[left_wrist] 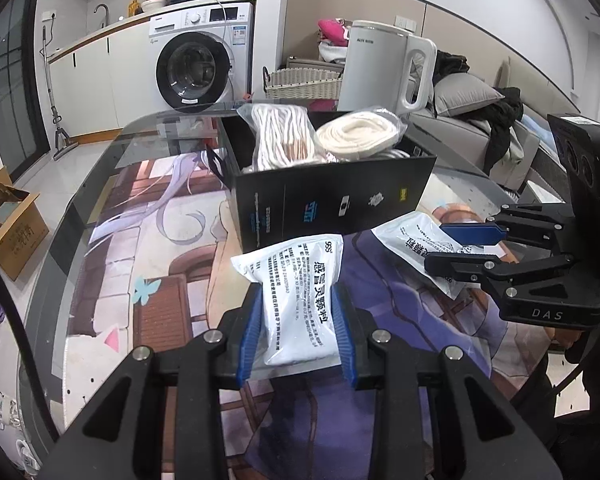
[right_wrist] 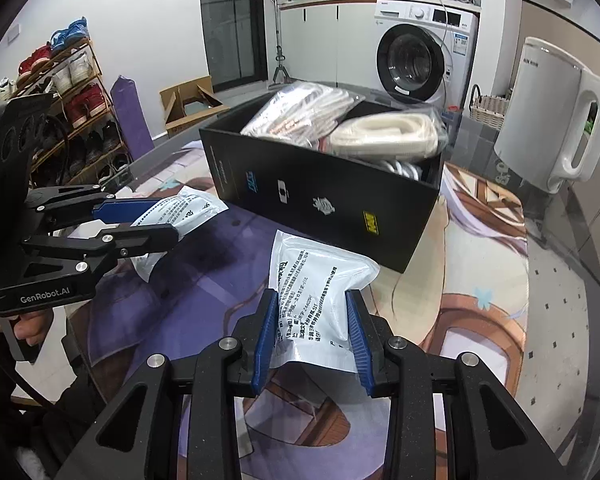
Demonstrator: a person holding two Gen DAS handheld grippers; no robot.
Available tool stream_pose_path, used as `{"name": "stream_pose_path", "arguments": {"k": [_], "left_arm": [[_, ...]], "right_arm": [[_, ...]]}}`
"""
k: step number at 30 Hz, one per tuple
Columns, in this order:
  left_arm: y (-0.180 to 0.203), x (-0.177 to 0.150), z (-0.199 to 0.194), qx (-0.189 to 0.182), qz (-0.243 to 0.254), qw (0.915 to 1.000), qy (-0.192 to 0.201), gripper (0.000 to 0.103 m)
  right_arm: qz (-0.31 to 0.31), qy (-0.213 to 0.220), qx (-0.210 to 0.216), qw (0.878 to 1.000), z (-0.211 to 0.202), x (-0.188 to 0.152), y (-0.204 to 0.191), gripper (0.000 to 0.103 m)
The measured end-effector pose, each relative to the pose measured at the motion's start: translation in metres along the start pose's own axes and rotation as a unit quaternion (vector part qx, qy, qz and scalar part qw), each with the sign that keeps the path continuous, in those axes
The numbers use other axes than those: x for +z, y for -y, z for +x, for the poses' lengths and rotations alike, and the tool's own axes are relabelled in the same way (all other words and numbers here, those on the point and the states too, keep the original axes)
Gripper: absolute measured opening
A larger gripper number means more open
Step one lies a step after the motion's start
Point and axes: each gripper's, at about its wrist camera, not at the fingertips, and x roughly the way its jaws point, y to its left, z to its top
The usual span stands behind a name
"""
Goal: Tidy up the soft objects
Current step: 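Lift the sachet with the right gripper while the left gripper closes on the other sachet, then carry both white sachets over the black box with both grippers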
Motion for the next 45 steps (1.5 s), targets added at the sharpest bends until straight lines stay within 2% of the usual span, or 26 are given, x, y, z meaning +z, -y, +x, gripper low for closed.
{"name": "stream_pose_path", "arguments": {"k": [29,45], "left_arm": [[-0.003,0.017,-0.032,0.008,-0.012,0.9986,0.051,0.032],[0.001,0.030,-0.033,0.014,-0.034,0.9976,0.059,0.032]], "right_arm": [[0.010,0.073,-0.009,0.997,-0.058,0.014,0.006,0.034],[0.054,0.111,0.006,0.992,-0.074,0.017,0.026,0.034]]}}
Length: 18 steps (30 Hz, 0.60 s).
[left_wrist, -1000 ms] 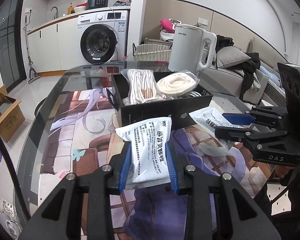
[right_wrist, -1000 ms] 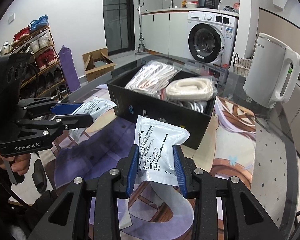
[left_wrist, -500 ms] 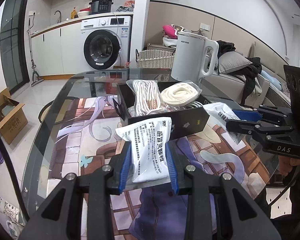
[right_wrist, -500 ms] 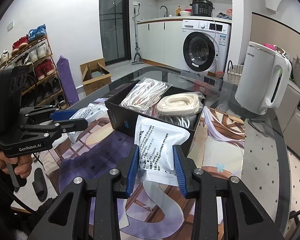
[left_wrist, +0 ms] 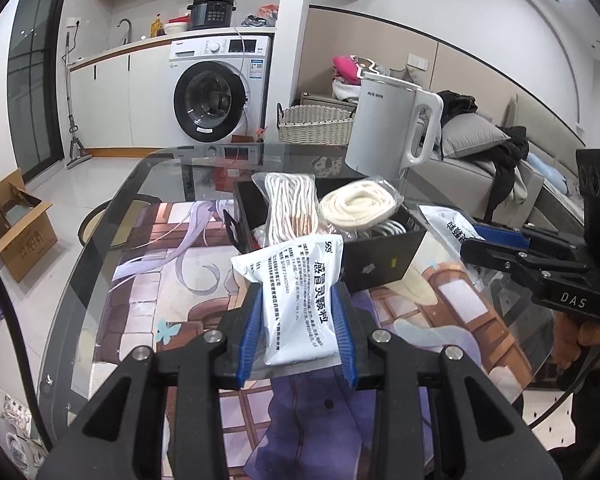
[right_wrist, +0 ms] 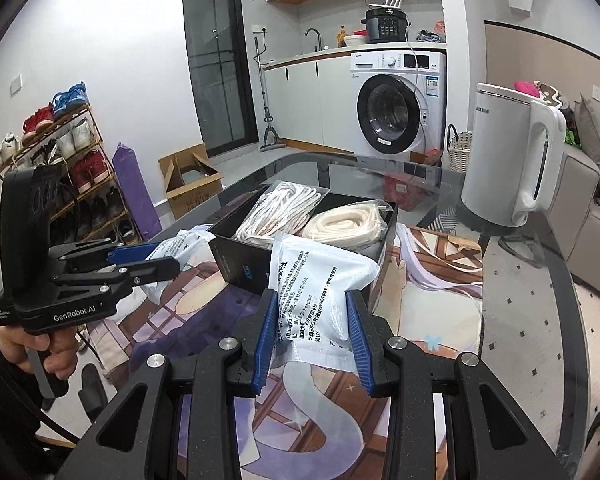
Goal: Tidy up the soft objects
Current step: 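Carry both white sachets over the black box with both grippers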
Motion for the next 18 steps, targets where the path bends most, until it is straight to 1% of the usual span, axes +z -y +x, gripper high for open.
{"name": "stream_pose_path", "arguments": {"k": [8,15,18], "left_arm": [[-0.003,0.017,-0.008,0.009,-0.011,0.9998,0.017,0.032],[-0.011,0.034,-0.003,0.007,-0.019,0.9997,0.016,0.032],[-0.011,0.039,0.001,0.009,-0.014,0.9997,0.015,0.032]], "right_arm": [[0.007,0.010,-0.002,1.000,0.001,0.017,0.007,0.034],[0.005,0.008,-0.008,1.000,0.004,0.031,0.008,0.034],[0.004,0.008,-0.010,1.000,0.007,0.039,0.010,0.034]]}}
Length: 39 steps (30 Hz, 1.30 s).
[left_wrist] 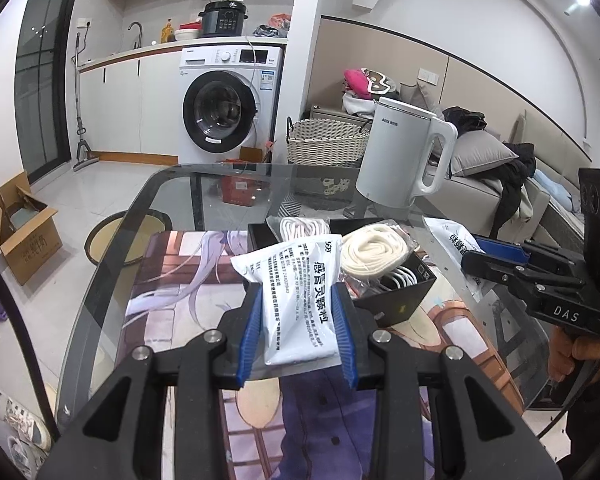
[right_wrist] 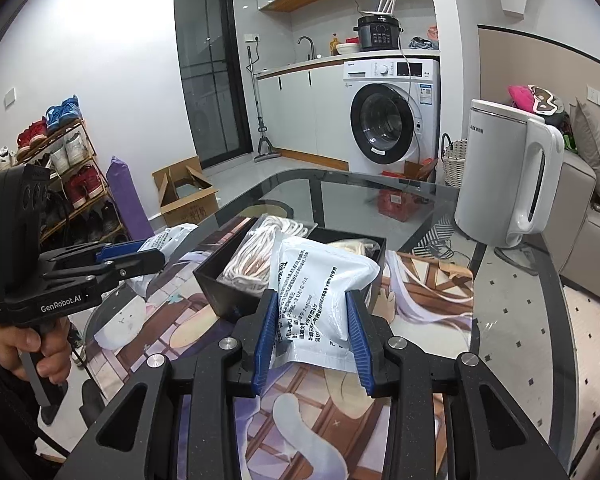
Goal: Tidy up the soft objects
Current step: 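Carry both white sachets over the black box with both grippers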
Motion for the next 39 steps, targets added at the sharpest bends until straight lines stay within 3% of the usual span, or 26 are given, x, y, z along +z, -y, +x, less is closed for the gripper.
{"name": "stream_pose_path", "arguments": {"k": [22,32,39], "left_arm": [[0.016,0.035,0.044,-0.001,0.014,0.9999,-0.005,0.033],[0.016,0.036,0.082,-0.007,0.013,0.9992,-0.038,0.033],[0.013,0.035,0.101,-0.006,0.013,0.9985,-0.052,0.033]], "right_arm": [[-0.018,-0.039,-0.012,0.999,0.051,0.030,-0.002,0.034],[-0.024,-0.063,-0.002,0.998,0.086,0.034,-0.006,0.034],[-0.038,-0.083,-0.018,0.996,0.107,0.031,-0.010,0.034]]}}
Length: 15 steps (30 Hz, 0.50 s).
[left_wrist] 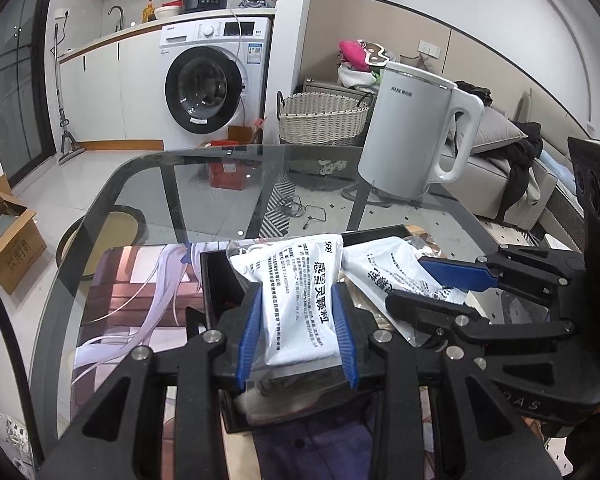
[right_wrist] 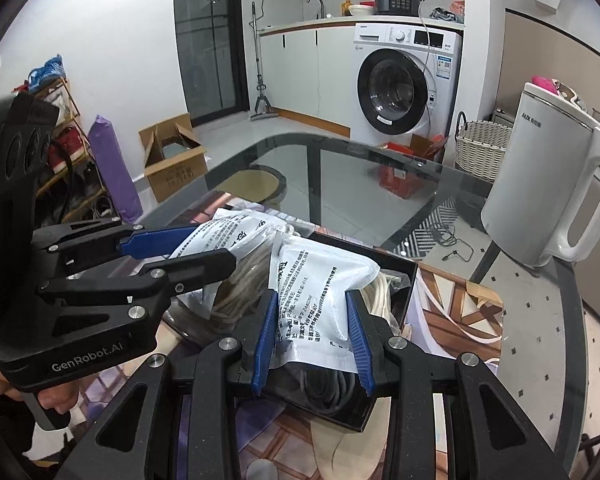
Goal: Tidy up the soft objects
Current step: 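Carry both white sachets over the black box with both grippers, then lower both sachets into the black box and open both grippers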
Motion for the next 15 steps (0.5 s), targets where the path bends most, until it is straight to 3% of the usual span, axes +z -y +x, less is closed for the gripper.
{"name": "stream_pose_path", "arguments": {"k": [15], "left_arm": [[0.003,-0.006,0.024,0.011,0.024,0.9989,-0.039,0.035]], "right_arm": [[0.012,-0.027,0.000,1.000,0.023,-0.003,0.008,0.034]]}}
